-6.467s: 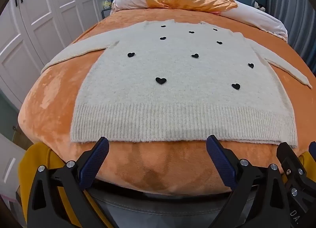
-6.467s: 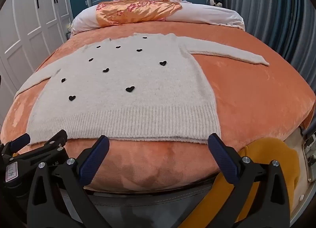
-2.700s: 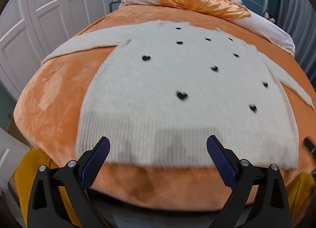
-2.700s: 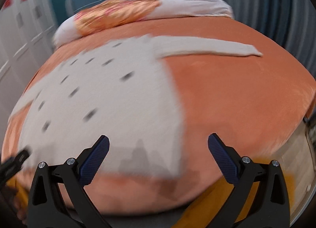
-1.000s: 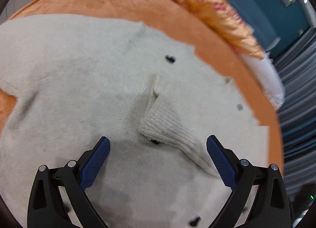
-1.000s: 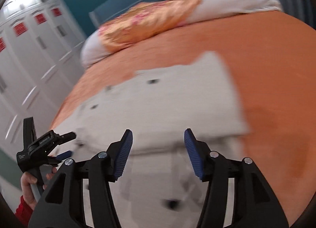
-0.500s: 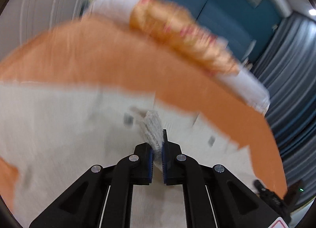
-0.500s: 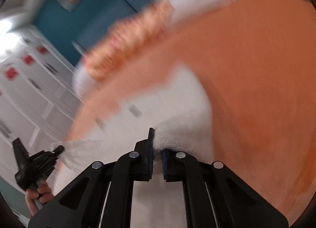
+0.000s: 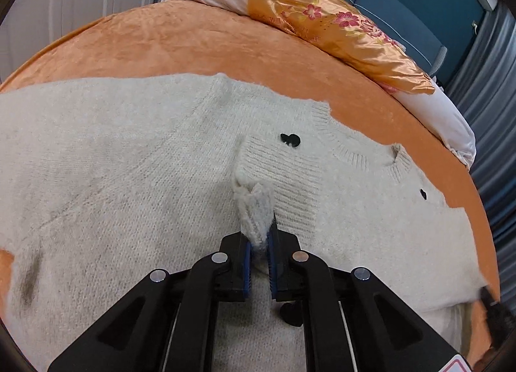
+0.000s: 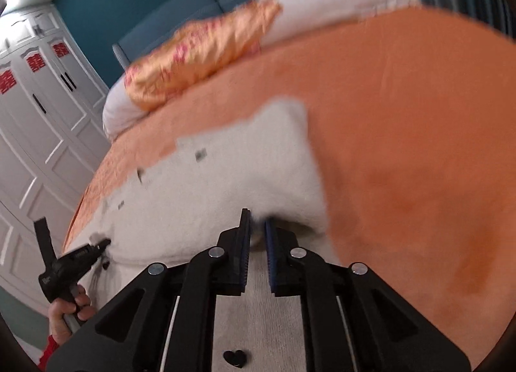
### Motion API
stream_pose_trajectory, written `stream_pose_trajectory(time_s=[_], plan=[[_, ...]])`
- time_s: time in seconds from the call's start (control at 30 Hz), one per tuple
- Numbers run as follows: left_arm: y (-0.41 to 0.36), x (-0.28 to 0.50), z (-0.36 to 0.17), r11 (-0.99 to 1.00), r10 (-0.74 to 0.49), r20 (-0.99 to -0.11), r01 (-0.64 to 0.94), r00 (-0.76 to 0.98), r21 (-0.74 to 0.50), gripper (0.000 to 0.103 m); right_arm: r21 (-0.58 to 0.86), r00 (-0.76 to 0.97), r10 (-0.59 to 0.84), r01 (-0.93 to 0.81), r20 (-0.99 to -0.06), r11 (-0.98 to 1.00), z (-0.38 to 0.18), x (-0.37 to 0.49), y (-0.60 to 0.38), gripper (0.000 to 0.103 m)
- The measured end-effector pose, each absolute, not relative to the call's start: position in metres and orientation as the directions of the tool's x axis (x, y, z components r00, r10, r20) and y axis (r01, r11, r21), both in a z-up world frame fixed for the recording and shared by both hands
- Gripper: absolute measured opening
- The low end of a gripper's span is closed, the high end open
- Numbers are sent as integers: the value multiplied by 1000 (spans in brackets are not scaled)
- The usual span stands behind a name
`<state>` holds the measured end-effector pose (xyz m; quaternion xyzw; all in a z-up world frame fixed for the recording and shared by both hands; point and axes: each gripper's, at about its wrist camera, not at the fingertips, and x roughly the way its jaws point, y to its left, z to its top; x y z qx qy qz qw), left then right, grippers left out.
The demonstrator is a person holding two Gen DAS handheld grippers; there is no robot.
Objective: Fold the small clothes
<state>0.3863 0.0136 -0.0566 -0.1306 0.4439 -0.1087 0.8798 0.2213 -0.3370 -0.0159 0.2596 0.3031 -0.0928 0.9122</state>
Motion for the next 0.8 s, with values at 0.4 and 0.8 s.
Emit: stream_pose_trajectory(time_s=[0.4,0.8], plan=[[21,374,-57,928,-331,-725,70,604,-365,14,279,706,-107,409,-700,869,-59,278,-345,1],[276,318,0,853,-17,-691,-349,723,-387,75,246,722,-136,399,-679,883,-67,271,-340,3]])
